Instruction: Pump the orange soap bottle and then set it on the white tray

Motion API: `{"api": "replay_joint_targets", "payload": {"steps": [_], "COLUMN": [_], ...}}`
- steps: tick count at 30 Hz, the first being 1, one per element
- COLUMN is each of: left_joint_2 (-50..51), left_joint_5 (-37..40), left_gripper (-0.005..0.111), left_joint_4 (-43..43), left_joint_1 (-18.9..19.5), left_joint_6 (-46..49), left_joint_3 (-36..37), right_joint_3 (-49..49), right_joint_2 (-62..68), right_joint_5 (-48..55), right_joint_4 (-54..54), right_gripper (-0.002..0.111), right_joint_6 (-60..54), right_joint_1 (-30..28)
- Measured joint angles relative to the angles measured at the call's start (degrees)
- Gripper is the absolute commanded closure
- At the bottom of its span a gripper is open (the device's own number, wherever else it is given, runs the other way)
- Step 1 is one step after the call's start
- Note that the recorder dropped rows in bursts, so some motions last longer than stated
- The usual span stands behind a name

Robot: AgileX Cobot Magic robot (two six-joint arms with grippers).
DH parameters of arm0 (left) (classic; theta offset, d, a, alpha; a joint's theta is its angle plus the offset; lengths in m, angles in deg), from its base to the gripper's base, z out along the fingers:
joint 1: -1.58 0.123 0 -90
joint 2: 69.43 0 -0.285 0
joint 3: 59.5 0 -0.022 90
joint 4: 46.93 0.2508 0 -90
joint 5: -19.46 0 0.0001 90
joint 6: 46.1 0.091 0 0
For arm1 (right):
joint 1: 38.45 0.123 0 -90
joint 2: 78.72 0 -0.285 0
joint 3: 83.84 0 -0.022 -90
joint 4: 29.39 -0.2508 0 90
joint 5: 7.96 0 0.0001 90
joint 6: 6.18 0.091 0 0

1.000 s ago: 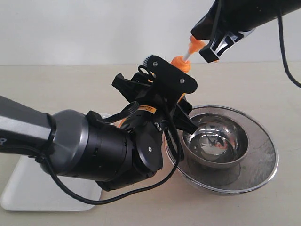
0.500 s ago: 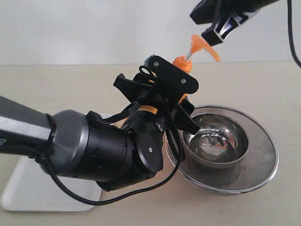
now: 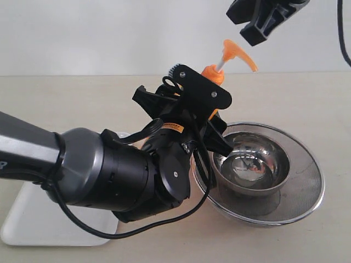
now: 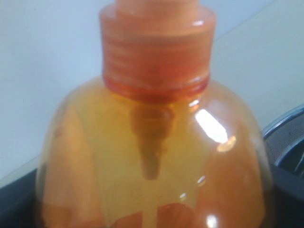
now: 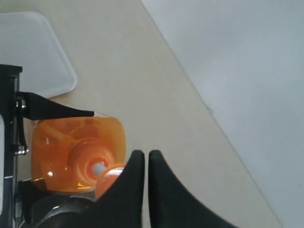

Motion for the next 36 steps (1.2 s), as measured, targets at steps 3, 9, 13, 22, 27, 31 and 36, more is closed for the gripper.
{"api": "replay_joint_targets", "payload": {"steps": [3, 9, 13, 22, 27, 31, 36], "left_joint_2": [0.00, 0.00, 0.00, 0.00, 0.00, 0.00, 0.00], "left_joint_5": [0.00, 0.00, 0.00, -0.33, -0.52, -0.52, -0.52], "left_gripper": [0.102, 0.102, 0.102, 0.102, 0.102, 0.102, 0.102], "left_joint_4": [0.00, 0.00, 0.00, -0.37, -0.59, -0.70, -0.70], "left_joint_1": [0.00, 0.00, 0.00, 0.00, 0.09, 0.09, 0.09], "left_joint_6": [0.00, 0.00, 0.00, 0.00, 0.12, 0.12, 0.12], "left_joint_3": [0.00, 0.00, 0.00, 0.00, 0.00, 0.00, 0.00], "right_joint_3": [0.00, 0.00, 0.00, -1.00, -1.14, -1.27, -1.42], "right_joint_2": [0.60, 2.18, 3.63, 5.06, 5.82, 6.07, 6.07], "right_joint_5": [0.91, 2.02, 2.02, 1.90, 2.28, 2.28, 2.64], "right_joint_4": [0.24, 0.24, 0.24, 0.29, 0.29, 0.09, -0.04], "right_gripper": [0.108, 0.108, 0.108, 0.108, 0.108, 0.108, 0.108], "right_joint_6": [0.46, 0.94, 1.30, 2.17, 2.31, 2.45, 2.58], "right_joint_1": [0.00, 0.00, 0.00, 0.00, -0.11, -0.11, -0.11]}}
